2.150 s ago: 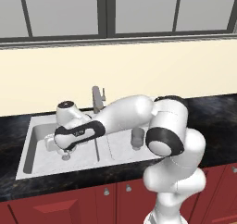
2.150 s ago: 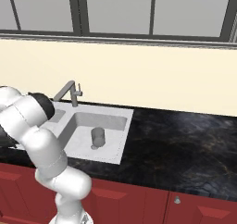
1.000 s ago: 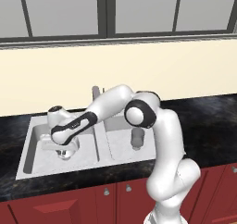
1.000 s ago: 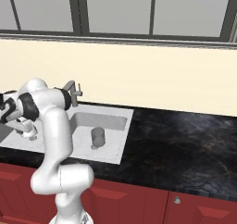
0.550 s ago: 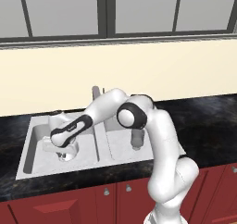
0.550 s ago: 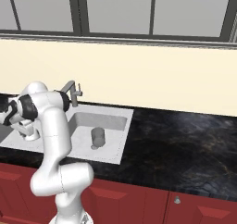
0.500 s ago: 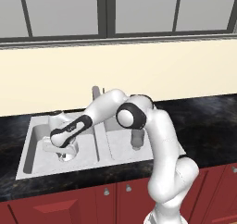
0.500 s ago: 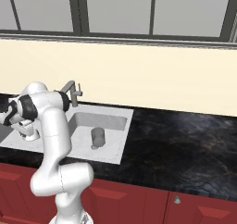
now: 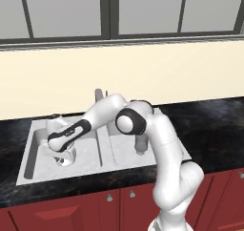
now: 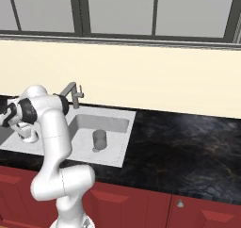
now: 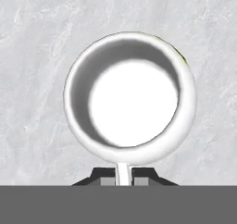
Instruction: Move any existing items from the left basin to the right basin for drying. Then move the mug from the counter to the left basin of the sink for washing.
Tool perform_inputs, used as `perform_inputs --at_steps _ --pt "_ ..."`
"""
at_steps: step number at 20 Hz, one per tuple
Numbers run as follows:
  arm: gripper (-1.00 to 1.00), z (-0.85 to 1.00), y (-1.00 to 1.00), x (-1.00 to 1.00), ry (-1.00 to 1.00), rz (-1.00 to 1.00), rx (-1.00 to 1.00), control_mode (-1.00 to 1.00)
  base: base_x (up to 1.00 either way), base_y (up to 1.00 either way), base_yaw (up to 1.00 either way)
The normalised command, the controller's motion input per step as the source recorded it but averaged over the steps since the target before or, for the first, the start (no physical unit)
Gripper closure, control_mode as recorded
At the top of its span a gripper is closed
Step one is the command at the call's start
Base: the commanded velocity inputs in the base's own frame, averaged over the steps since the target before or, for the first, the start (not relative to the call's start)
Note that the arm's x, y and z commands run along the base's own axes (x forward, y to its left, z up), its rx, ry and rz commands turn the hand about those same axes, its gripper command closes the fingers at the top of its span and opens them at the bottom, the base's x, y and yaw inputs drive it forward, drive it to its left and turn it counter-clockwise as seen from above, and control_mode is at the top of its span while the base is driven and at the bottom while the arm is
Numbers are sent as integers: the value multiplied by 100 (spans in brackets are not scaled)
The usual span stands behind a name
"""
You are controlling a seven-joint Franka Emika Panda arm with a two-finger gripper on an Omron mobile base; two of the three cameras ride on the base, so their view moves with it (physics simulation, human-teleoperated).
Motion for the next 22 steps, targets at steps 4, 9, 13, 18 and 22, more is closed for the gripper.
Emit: perform_inputs --at_steps 4,9,13,18,22 --pt "100 -10 0 30 0 -5 0 -100 0 0 0" --pt "-100 -5 0 13 0 -4 0 -100 0 0 0" --pt "-100 3 0 0 -1 -2 0 -100 0 0 0" --pt "-100 44 -8 -8 -12 0 2 -100 0 0 0" --pt "-100 74 -21 -31 -18 0 6 -100 0 0 0"
